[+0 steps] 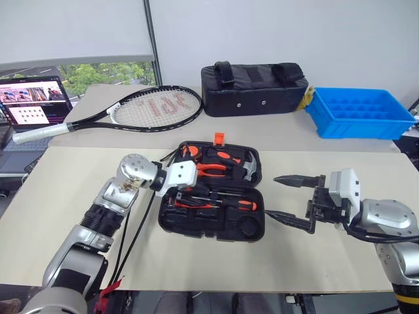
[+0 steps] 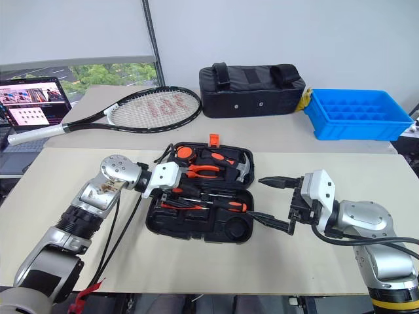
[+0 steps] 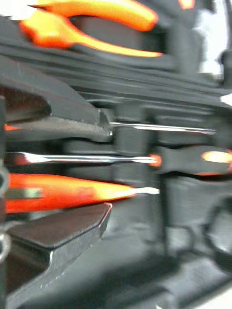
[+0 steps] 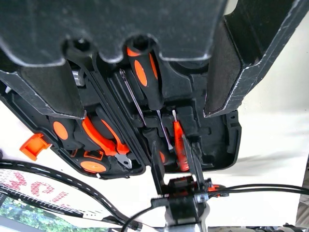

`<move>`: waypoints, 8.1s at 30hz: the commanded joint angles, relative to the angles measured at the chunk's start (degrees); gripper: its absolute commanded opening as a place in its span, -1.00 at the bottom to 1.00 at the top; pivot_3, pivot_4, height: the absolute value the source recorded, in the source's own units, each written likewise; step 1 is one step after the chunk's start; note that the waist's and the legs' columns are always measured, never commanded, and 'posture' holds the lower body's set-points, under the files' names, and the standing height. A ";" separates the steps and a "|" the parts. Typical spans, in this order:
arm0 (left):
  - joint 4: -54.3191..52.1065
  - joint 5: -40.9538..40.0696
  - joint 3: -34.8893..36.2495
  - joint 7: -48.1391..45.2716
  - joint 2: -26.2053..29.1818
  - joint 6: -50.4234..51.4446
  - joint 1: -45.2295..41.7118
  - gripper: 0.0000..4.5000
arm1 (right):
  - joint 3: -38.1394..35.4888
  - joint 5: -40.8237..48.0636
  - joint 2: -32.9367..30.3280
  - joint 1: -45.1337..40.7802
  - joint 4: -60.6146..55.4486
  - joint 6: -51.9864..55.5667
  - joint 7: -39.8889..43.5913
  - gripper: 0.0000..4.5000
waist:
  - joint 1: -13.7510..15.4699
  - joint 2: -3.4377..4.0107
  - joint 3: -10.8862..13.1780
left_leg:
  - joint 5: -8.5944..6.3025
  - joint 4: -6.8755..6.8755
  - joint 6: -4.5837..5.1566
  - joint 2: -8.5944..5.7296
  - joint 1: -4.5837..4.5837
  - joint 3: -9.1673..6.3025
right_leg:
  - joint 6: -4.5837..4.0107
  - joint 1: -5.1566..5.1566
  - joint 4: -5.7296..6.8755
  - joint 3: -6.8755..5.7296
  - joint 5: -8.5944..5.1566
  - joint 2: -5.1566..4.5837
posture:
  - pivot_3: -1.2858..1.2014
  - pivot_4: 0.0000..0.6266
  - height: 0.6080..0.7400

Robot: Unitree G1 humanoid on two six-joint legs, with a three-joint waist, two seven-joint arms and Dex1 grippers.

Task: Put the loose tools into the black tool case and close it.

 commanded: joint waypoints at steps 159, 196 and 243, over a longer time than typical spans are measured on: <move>-9.32 -0.11 -2.13 14.83 -3.79 1.05 12.03 -0.98 | 1.20 1.55 2.30 -1.83 5.31 -8.74 4.92 1.00 | 0.41 0.26 0.06 | 0.04 -0.09 0.14 -0.06 0.12 0.09 | 0.18 -0.04 -0.33 0.12 0.56 -0.07 | 0.03 -0.52 0.83; 1.68 8.37 -11.56 6.59 -2.63 -6.61 7.70 -0.98 | 0.61 2.09 1.68 -0.04 2.59 -7.89 2.78 1.00 | 0.62 0.34 0.01 | 0.05 0.11 0.15 -0.06 0.29 0.04 | 0.18 0.21 -0.24 0.10 0.56 -0.09 | 0.03 -0.52 0.83; -29.99 -26.46 13.42 13.00 9.84 24.59 8.64 0.96 | 3.07 -20.02 -12.27 -8.98 27.33 10.50 -8.79 1.00 | 0.21 0.78 -0.24 | 0.08 0.00 0.35 -0.09 -0.12 0.04 | 0.29 -0.02 -0.51 -0.04 0.58 -0.27 | 0.03 -0.52 0.83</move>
